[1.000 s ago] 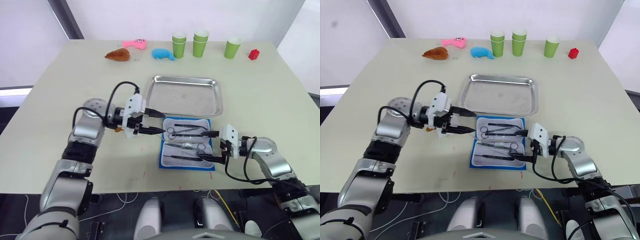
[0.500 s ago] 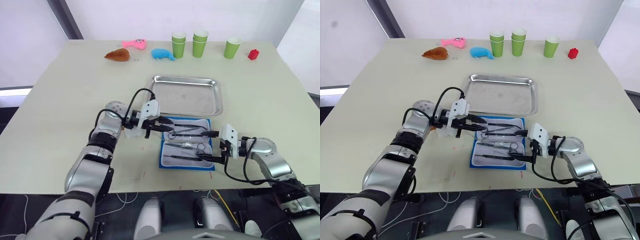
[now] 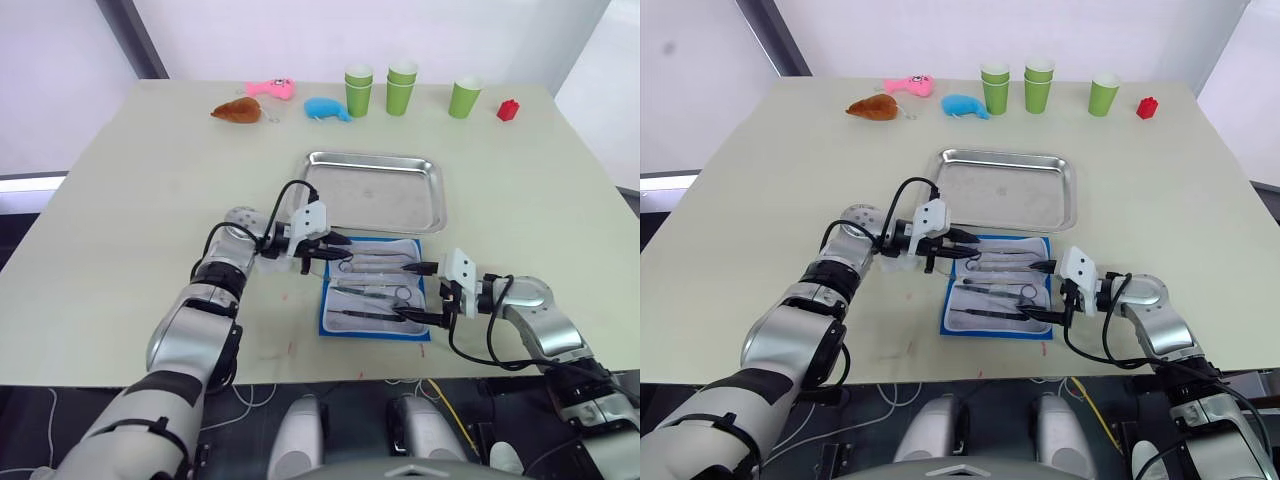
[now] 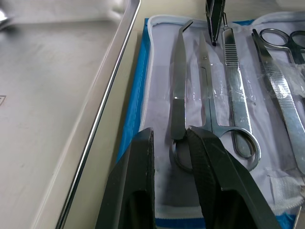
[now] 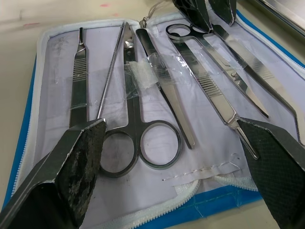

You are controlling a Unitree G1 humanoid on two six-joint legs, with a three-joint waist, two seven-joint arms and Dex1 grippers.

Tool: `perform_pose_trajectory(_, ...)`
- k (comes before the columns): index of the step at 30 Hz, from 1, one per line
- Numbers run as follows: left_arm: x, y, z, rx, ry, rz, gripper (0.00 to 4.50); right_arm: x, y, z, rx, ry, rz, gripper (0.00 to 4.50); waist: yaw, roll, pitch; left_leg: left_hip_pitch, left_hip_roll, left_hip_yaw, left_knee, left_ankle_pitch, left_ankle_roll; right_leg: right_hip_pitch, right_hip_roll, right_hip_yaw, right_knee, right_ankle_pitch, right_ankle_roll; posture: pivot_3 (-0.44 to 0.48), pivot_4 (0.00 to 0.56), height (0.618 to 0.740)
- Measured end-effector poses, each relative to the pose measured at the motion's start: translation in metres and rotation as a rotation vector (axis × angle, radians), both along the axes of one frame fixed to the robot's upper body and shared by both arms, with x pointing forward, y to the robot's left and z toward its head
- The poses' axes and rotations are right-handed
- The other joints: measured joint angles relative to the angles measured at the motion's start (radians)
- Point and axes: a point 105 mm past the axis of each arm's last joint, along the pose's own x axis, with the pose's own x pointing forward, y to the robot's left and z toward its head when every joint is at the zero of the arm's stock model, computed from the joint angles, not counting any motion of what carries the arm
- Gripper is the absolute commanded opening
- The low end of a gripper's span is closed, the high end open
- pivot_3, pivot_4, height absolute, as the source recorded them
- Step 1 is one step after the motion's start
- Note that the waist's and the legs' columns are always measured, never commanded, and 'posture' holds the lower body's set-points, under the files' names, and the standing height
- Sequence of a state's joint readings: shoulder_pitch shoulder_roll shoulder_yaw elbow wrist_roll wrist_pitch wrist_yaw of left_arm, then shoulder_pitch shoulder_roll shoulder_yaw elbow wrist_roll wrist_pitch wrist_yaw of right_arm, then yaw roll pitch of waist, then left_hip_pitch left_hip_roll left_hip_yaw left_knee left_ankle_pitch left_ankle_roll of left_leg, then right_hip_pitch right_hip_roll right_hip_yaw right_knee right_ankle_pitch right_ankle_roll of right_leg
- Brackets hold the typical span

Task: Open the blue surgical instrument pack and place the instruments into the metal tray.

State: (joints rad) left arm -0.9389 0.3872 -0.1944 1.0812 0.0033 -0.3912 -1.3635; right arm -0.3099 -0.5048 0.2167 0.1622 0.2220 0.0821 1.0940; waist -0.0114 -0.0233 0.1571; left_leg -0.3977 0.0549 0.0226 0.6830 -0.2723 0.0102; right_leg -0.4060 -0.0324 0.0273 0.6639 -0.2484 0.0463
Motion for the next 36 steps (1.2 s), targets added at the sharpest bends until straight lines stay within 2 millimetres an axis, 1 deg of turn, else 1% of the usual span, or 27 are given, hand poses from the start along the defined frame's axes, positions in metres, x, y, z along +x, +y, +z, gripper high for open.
perform_pose_trajectory(3, -0.0046, -0.0050, -0.0011, -0.006, 0.020, -0.042, 1.20, -0.0002, 0.0000, -0.0001, 0.001, -0.001, -0.003, 4.50, 0.000, 0.000, 0.000, 0.000, 0.000, 0.000, 0.000, 0.000, 0.000, 0.000, 0.000, 0.000, 0.000, 0.000, 0.000, 0.000, 0.150, 0.739)
perform_pose_trajectory(7, -0.0053, -0.0049, -0.0016, 0.000, 0.021, -0.049, 1.20, -0.0009, 0.0003, -0.0002, 0.002, -0.003, -0.006, 4.50, 0.000, 0.000, 0.000, 0.000, 0.000, 0.000, 0.000, 0.000, 0.000, 0.000, 0.000, 0.000, 0.000, 0.000, 0.000, 0.000, 0.150, 0.739)
perform_pose_trajectory(17, 0.0033, -0.0045, -0.0033, 0.010, 0.003, 0.021, 1.20, -0.0006, 0.0000, -0.0007, 0.002, -0.002, -0.013, 4.50, 0.000, 0.000, 0.000, 0.001, 0.000, -0.001, 0.000, 0.000, 0.000, 0.001, 0.000, 0.000, 0.000, 0.000, 0.000, 0.000, 0.150, 0.739)
perform_pose_trajectory(31, -0.0011, -0.0043, -0.0054, 0.030, 0.047, -0.012, 1.20, -0.0006, 0.0003, -0.0008, 0.001, -0.002, -0.012, 4.50, 0.000, 0.000, -0.001, 0.001, 0.000, -0.001, 0.000, 0.000, 0.000, 0.001, 0.000, 0.000, 0.000, 0.000, 0.000, 0.000, 0.150, 0.739)
perform_pose_trajectory(36, 0.0011, -0.0040, -0.0051, 0.030, 0.046, 0.005, 1.20, -0.0005, 0.0003, -0.0010, 0.001, -0.002, -0.015, 4.50, 0.000, 0.000, -0.001, 0.001, 0.000, -0.001, 0.000, 0.000, 0.000, 0.002, 0.001, 0.000, 0.000, 0.000, 0.000, 0.000, 0.150, 0.739)
